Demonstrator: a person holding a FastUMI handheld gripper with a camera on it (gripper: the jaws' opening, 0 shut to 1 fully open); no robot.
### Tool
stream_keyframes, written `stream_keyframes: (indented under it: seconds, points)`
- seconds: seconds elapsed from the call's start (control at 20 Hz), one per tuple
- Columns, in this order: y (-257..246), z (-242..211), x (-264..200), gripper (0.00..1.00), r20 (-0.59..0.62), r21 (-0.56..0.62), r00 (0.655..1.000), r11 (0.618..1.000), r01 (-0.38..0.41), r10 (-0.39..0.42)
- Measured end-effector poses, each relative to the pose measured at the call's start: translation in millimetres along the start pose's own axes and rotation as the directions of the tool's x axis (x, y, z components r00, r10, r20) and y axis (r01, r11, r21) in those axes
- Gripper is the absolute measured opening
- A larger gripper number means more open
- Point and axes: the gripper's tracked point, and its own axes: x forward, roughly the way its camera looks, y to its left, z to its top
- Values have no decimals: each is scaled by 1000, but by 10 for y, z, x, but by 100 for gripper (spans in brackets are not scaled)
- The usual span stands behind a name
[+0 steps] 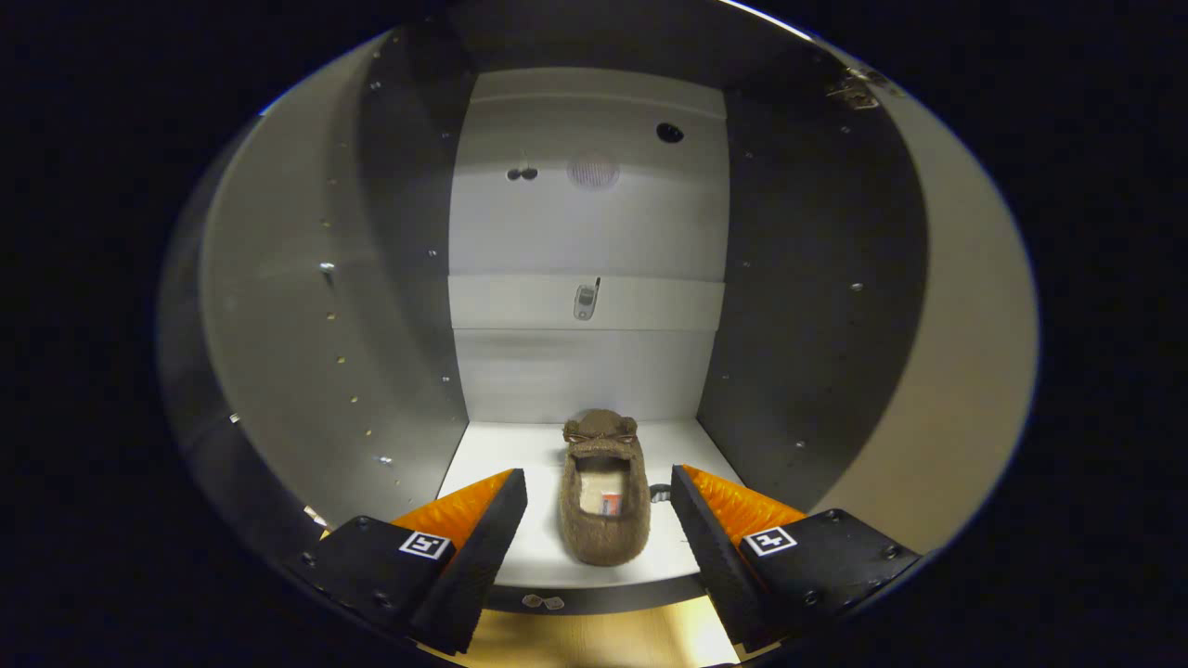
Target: Open the shoe cabinet door, grab the shoes and put them into the shoe cabinet, then close the shoe cabinet door.
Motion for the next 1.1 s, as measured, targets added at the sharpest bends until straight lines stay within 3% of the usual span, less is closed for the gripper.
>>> stream_keyframes:
  seconds: [0.85,1.1]
  points:
    - [-884,35,-2475,98,175,136,982,990,44,-68]
    - [-1277,-63,-2929,98,174,119,984,992,29,-49]
